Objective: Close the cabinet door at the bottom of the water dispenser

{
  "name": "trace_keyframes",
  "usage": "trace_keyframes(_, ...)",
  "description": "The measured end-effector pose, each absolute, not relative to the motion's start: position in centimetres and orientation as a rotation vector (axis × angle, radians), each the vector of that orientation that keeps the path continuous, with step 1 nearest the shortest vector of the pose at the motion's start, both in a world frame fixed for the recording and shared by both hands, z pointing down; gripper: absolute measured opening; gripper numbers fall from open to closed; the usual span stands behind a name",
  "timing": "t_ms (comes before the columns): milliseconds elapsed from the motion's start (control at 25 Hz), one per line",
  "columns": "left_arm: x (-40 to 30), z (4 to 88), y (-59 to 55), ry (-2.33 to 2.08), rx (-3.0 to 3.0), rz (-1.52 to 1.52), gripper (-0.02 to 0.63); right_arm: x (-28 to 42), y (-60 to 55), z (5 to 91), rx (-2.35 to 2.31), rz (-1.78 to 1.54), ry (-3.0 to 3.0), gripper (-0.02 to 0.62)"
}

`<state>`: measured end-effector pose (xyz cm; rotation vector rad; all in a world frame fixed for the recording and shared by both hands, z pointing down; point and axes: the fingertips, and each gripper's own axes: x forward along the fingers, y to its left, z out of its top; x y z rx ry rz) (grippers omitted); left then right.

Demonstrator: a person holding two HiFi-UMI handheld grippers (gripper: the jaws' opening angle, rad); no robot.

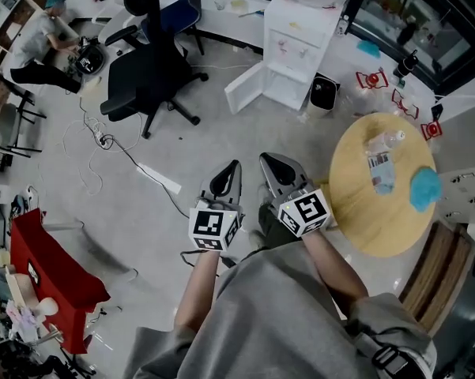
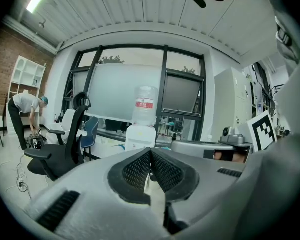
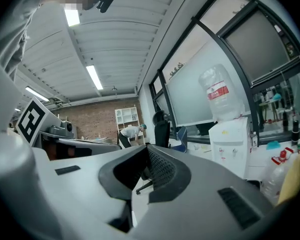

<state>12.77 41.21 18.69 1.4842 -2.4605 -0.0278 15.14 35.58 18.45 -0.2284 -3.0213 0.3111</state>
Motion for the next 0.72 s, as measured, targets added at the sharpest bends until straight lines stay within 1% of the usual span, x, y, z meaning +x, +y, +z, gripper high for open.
trace_keyframes(440,4.1,20.0,35.1,-2.422,1.462,0.012,0.006,6.3,29.5,19.9,-0.235,0.366,-2.988,0.009)
trace_keyframes(720,-0.1,20.6,31.0,-2.386,1.471,0.037,0.006,2.4,25.6,20.6,-0.206,0.419,-2.972,0.009)
